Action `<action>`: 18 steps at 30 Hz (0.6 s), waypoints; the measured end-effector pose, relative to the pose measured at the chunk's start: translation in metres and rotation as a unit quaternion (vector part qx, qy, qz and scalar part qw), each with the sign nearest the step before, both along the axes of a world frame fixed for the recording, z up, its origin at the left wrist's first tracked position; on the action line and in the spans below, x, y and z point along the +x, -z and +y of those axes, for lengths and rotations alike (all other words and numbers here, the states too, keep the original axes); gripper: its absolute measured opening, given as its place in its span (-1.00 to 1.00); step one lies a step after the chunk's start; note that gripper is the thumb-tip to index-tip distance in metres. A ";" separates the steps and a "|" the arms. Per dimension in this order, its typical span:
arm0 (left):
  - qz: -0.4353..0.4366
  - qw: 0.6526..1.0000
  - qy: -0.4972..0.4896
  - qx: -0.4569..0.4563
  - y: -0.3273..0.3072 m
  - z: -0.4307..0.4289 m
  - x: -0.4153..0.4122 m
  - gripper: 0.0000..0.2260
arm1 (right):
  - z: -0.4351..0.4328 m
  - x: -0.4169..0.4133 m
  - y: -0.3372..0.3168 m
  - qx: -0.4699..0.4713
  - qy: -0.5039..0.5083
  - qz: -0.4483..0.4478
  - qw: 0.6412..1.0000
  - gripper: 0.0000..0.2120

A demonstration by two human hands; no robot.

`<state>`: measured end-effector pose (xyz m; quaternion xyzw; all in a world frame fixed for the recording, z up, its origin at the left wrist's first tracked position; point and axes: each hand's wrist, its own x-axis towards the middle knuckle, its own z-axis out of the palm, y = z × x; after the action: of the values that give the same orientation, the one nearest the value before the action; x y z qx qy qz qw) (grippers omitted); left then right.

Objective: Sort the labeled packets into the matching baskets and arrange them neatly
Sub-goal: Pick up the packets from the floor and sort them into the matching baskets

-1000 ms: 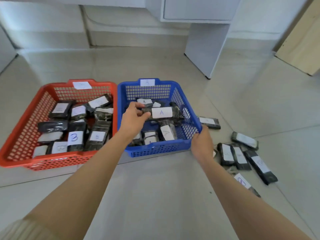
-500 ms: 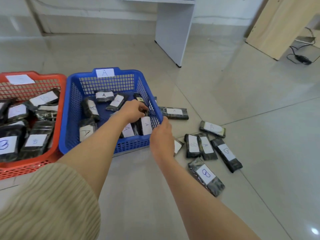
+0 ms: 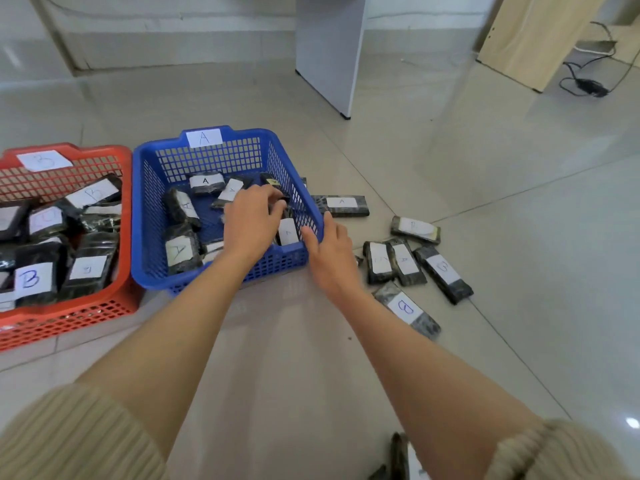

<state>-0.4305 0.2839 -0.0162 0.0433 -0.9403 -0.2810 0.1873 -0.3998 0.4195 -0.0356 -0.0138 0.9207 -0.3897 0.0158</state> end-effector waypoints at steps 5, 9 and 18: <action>0.079 0.994 0.066 -0.020 0.006 0.036 0.090 -0.84 | 0.070 0.064 0.001 0.112 -0.030 -0.014 0.993 -0.57; -0.008 0.963 0.265 -0.042 0.015 0.072 0.160 -0.88 | 0.127 0.117 -0.009 0.180 -0.058 -0.141 0.972 -0.62; -0.396 0.747 0.528 -0.077 0.020 0.092 0.230 -0.54 | 0.149 0.206 -0.011 0.140 -0.001 -0.367 0.920 -0.39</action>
<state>-0.2005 0.3761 -0.0359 -0.3674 -0.8214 -0.2193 -0.3772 -0.1942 0.5683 -0.0248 0.1314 0.8953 -0.2346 0.3552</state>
